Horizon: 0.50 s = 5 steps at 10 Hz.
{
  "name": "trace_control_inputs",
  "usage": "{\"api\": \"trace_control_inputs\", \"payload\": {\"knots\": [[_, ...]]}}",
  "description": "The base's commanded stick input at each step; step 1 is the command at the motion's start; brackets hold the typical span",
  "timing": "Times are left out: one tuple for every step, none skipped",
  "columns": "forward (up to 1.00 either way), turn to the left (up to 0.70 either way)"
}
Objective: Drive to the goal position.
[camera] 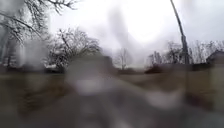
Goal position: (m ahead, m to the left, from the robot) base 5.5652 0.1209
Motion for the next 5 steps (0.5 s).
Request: {"api": "trace_control_inputs", "payload": {"knots": [[0.85, 0.00], [0.85, 0.00], [0.85, 0.00], [0.85, 0.00], [0.85, 0.00]]}}
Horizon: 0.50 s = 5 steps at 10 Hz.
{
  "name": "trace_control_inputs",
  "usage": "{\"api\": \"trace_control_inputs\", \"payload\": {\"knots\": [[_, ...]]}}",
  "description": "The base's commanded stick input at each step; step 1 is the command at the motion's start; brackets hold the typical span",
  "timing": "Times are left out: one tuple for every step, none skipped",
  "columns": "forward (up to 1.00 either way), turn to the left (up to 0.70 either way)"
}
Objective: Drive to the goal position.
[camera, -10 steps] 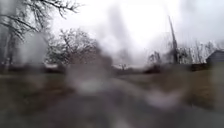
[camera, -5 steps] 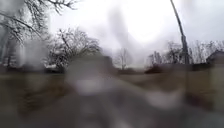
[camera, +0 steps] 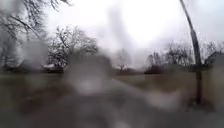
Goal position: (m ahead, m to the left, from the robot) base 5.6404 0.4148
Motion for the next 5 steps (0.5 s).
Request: {"api": "trace_control_inputs", "payload": {"knots": [[0.85, 0.00], [0.85, 0.00], [0.85, 0.00], [0.85, 0.06], [0.85, 0.20]]}}
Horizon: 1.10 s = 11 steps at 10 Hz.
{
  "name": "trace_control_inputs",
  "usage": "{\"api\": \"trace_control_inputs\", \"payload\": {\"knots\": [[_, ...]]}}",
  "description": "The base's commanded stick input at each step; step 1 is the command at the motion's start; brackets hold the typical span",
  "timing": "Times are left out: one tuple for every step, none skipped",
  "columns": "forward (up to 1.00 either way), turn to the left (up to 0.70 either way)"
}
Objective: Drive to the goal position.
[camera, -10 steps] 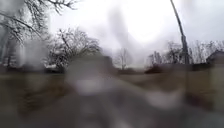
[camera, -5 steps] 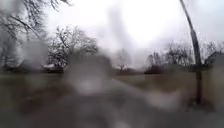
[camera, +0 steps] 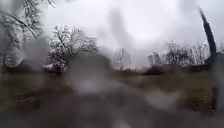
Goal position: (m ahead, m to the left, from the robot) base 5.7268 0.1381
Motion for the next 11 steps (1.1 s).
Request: {"api": "trace_control_inputs", "payload": {"knots": [[0.85, 0.34], [0.85, 0.16], [0.85, 0.00], [0.85, 0.00], [0.85, 0.00], [0.85, 0.00], [0.85, 0.00], [0.85, 0.00], [0.85, 0.00], [0.85, 0.00], [0.85, 0.00]]}}
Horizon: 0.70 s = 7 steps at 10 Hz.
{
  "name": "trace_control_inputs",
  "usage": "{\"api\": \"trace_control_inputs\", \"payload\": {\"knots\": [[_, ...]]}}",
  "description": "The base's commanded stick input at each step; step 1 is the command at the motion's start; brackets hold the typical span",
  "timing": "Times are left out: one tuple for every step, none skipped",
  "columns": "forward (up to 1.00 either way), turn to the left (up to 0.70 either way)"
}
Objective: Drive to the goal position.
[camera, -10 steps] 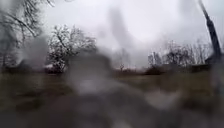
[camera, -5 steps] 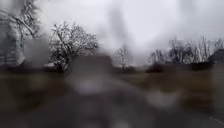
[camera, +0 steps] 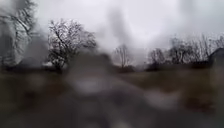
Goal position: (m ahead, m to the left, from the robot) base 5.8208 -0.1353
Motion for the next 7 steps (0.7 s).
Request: {"api": "trace_control_inputs", "payload": {"knots": [[0.85, 0.00], [0.85, 0.00], [0.85, 0.00], [0.85, 0.00], [0.85, 0.04], [0.85, 0.22], [0.85, 0.34]]}}
